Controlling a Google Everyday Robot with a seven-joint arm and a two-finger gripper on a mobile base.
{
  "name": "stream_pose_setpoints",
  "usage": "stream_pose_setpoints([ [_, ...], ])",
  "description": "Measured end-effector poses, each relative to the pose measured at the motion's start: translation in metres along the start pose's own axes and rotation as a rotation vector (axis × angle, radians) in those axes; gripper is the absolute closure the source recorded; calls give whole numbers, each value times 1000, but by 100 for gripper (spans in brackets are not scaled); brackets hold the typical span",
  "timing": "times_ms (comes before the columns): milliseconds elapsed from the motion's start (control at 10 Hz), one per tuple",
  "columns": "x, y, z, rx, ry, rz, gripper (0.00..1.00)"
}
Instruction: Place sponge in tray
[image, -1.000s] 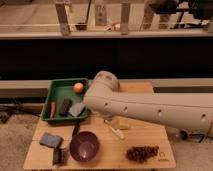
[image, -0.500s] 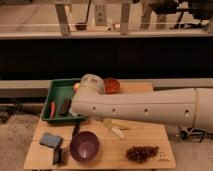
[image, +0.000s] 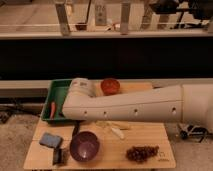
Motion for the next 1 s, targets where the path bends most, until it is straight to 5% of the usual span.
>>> stream_pose_setpoints([
  [1000,-48,-21,1,55,41,-132,20],
])
